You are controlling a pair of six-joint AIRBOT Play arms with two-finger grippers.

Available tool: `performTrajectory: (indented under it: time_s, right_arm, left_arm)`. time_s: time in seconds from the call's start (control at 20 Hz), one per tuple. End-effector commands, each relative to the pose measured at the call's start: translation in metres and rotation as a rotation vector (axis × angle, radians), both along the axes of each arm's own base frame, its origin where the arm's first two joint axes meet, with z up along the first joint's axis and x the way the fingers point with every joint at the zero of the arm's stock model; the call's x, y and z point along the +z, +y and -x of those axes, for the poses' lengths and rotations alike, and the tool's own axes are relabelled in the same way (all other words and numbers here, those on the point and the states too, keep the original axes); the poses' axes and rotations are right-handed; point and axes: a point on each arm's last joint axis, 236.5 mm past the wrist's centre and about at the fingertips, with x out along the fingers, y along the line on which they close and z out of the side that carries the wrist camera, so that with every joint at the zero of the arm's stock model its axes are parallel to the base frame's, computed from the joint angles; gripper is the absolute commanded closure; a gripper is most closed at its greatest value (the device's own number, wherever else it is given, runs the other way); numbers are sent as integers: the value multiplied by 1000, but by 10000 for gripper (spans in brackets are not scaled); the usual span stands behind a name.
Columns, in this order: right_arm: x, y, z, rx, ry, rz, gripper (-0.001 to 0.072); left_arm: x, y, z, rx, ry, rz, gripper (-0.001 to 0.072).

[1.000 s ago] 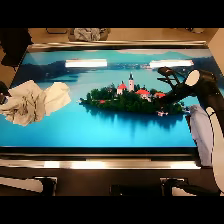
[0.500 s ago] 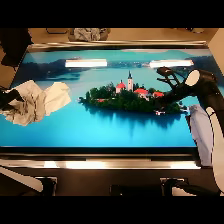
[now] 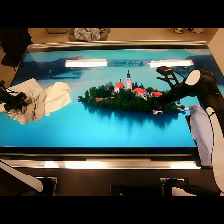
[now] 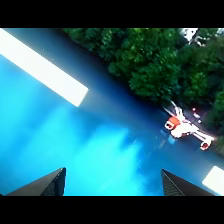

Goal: Fold the shirts.

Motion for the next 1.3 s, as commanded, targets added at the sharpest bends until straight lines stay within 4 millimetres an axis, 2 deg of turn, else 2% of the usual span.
performTrajectory:
  time_s: [0.0, 0.1, 0.2, 0.25, 0.3, 0.35, 0.45, 0.55, 0.6, 0.7, 0.8, 0.9, 0.95, 1.05, 1.1, 1.2, 1.25]
  right_arm:
    - [6, 3, 4, 6, 5, -12, 39]
    - [23, 3, 6, 14, -41, -8, 38]
    - [49, -1, 12, 14, -105, 9, 38]
    - [64, -4, 16, 13, -142, 24, 37]
    - [80, -10, 20, 10, -187, 49, 37]
    - [96, -17, 25, 4, -231, 80, 36]
    - [128, -31, 39, -10, -322, 143, 36]
    - [160, -41, 54, -26, -410, 185, 35]
    - [175, -45, 63, -34, -452, 202, 34]
    - [199, -51, 79, -49, -523, 227, 34]
    - [219, -57, 94, -67, -581, 252, 34]
    - [230, -64, 105, -81, -615, 280, 34]
    - [232, -67, 109, -85, -618, 289, 34]
    - [228, -69, 117, -85, -591, 298, 34]
    - [224, -69, 120, -82, -568, 299, 34]
    - [218, -69, 120, -78, -539, 299, 34]
    - [214, -68, 118, -76, -525, 298, 35]
  left_arm:
    - [66, -5, -20, -21, -150, -50, 675]
    - [160, -14, -36, -40, -354, -161, 676]
    - [277, -42, -33, -70, -600, -277, 676]
    - [337, -66, -20, -94, -727, -321, 676]
    - [389, -94, -4, -122, -843, -338, 676]
    - [440, -129, 19, -159, -968, -331, 675]
    - [516, -202, 67, -254, -1184, -263, 676]
    - [559, -267, 111, -369, -1328, -175, 676]
    - [569, -294, 127, -430, -1368, -130, 675]
    - [575, -346, 145, -555, -1404, -27, 676]
    - [571, -393, 150, -657, -1412, 77, 675]
    - [550, -434, 145, -735, -1376, 159, 675]
    - [531, -452, 139, -770, -1328, 188, 675]
    - [479, -481, 122, -816, -1200, 224, 675]
    - [443, -492, 113, -831, -1116, 234, 675]
    - [362, -508, 99, -857, -934, 239, 675]
    - [313, -513, 96, -867, -827, 240, 675]
